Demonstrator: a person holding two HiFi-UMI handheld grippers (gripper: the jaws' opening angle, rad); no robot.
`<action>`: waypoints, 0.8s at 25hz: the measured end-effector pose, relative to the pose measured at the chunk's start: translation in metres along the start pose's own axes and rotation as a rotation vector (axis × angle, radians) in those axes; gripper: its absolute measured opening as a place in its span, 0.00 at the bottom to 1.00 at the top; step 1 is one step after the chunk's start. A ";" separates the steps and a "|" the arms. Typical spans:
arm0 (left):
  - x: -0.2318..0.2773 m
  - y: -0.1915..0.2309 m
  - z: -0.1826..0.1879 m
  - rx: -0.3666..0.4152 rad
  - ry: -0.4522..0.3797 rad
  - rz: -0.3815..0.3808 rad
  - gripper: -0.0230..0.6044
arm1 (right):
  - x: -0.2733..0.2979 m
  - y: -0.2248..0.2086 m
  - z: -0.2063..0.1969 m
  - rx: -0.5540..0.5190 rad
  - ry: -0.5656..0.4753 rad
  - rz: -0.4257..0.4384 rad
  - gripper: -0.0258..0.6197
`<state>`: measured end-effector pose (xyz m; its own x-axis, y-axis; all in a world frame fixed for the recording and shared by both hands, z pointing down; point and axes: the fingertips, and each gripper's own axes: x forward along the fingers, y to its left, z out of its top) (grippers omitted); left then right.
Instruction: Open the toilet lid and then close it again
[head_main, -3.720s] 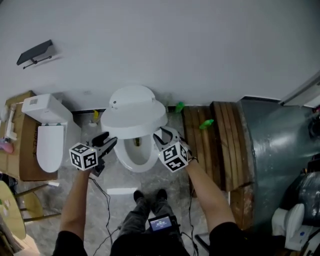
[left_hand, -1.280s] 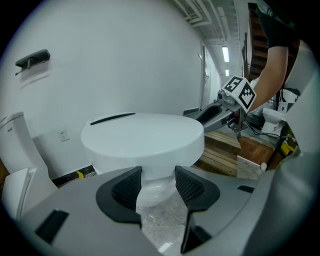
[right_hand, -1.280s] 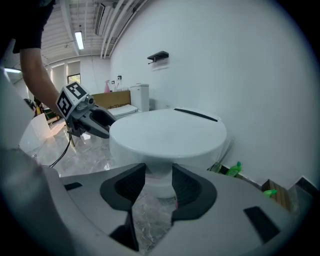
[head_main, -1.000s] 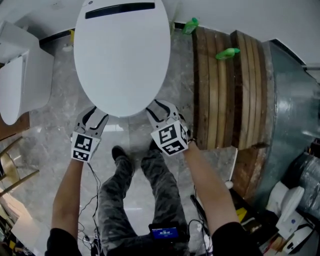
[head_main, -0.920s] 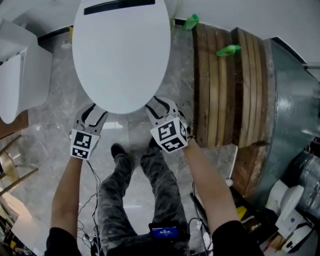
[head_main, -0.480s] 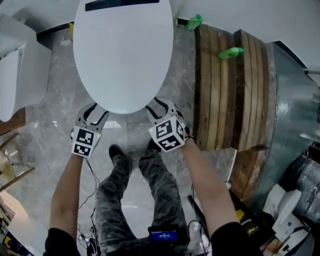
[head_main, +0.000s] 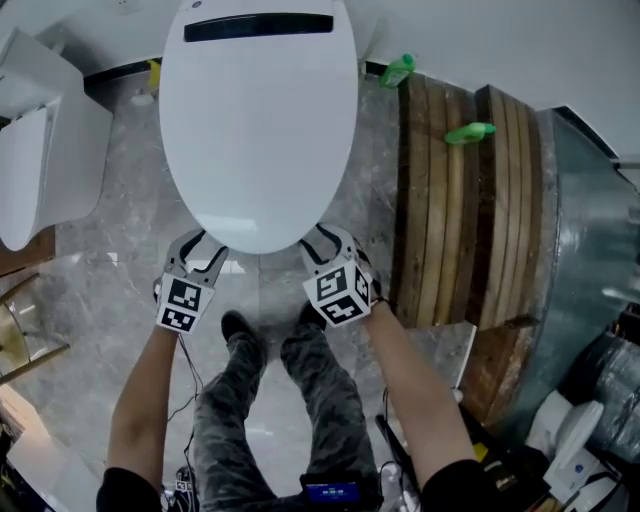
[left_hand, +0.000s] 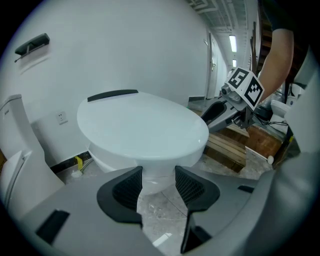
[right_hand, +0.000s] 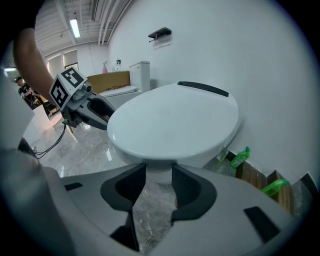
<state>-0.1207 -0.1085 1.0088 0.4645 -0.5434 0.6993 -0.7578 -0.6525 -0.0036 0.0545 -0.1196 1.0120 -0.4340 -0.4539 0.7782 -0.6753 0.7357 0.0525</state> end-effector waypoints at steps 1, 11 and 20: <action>0.000 0.000 -0.001 -0.002 0.003 0.003 0.36 | 0.000 0.000 0.000 -0.001 0.003 0.001 0.30; -0.048 0.006 -0.001 -0.125 0.051 0.051 0.36 | -0.021 -0.013 0.010 0.091 0.053 0.016 0.30; -0.119 0.018 0.169 -0.141 -0.163 0.075 0.36 | -0.131 -0.041 0.148 0.136 -0.131 -0.010 0.28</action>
<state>-0.1124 -0.1447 0.8045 0.4641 -0.6730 0.5759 -0.8439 -0.5335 0.0567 0.0508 -0.1646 0.8154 -0.4948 -0.5285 0.6898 -0.7504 0.6602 -0.0324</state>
